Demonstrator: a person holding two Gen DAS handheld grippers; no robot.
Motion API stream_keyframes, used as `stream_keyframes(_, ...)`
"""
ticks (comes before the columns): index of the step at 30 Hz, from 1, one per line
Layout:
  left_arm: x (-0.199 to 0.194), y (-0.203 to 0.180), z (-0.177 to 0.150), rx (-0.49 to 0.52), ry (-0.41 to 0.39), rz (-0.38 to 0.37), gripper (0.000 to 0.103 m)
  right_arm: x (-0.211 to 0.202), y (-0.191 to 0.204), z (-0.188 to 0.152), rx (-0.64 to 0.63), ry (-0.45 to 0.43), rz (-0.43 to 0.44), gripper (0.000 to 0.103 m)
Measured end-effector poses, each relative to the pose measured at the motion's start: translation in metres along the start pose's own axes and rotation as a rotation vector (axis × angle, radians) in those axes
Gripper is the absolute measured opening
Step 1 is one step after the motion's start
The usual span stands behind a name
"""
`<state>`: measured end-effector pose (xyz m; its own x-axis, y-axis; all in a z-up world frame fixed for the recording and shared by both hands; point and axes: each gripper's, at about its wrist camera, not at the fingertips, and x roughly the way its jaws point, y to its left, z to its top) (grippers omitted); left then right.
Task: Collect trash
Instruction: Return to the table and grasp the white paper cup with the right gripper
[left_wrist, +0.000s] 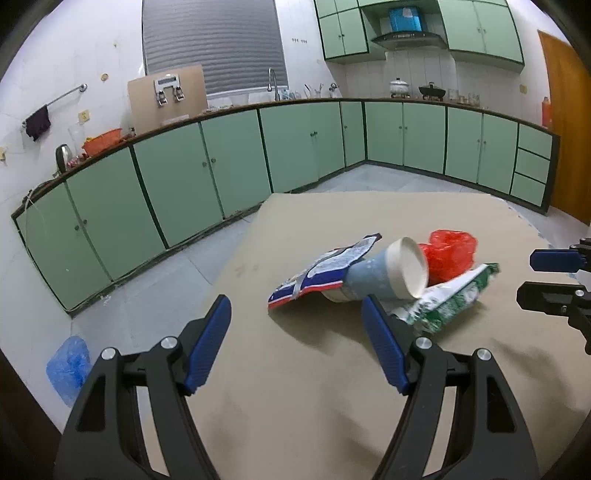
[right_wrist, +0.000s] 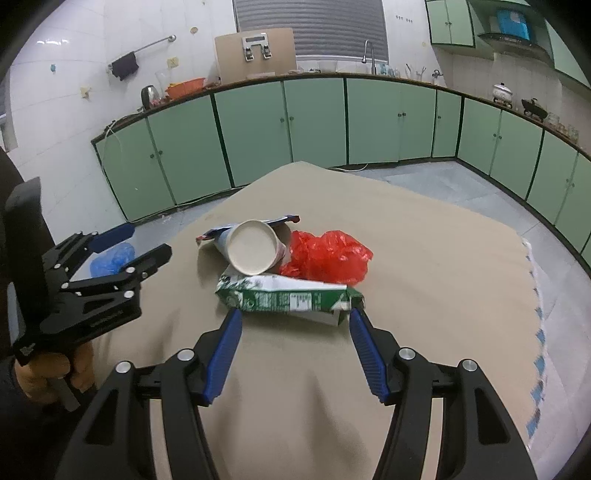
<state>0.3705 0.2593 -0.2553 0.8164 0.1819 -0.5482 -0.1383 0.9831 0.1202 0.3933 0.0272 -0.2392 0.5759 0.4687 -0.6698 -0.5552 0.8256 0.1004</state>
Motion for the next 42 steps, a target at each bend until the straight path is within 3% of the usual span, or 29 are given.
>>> stream_keyframes(9,0.041,-0.004,0.004,0.066,0.043,-0.014,0.071,0.033,-0.001,0.018,-0.006,0.005,0.028,0.060)
stream_keyframes(11,0.049,-0.005,0.004,0.081,0.056,-0.011,0.066,0.036,-0.003,0.019,-0.004,0.006,0.031,0.060)
stream_keyframes(12,0.052,-0.006,0.005,0.090,0.058,-0.010,0.056,0.037,-0.003,0.018,-0.004,0.006,0.030,0.060)
stream_keyframes(14,0.057,-0.008,0.006,0.111,0.078,-0.021,0.014,0.040,-0.004,0.017,-0.003,0.012,0.028,0.060)
stream_keyframes(15,0.058,-0.008,0.006,0.113,0.086,-0.027,0.000,0.040,-0.005,0.017,-0.002,0.015,0.028,0.060)
stream_keyframes(32,0.007,0.000,0.003,0.009,0.007,0.006,0.000,0.029,-0.009,0.010,0.001,0.010,0.022,0.060)
stream_keyframes(42,-0.003,0.015,0.001,-0.043,0.003,0.021,0.000,0.051,0.019,0.026,-0.033,0.000,0.090,0.062)
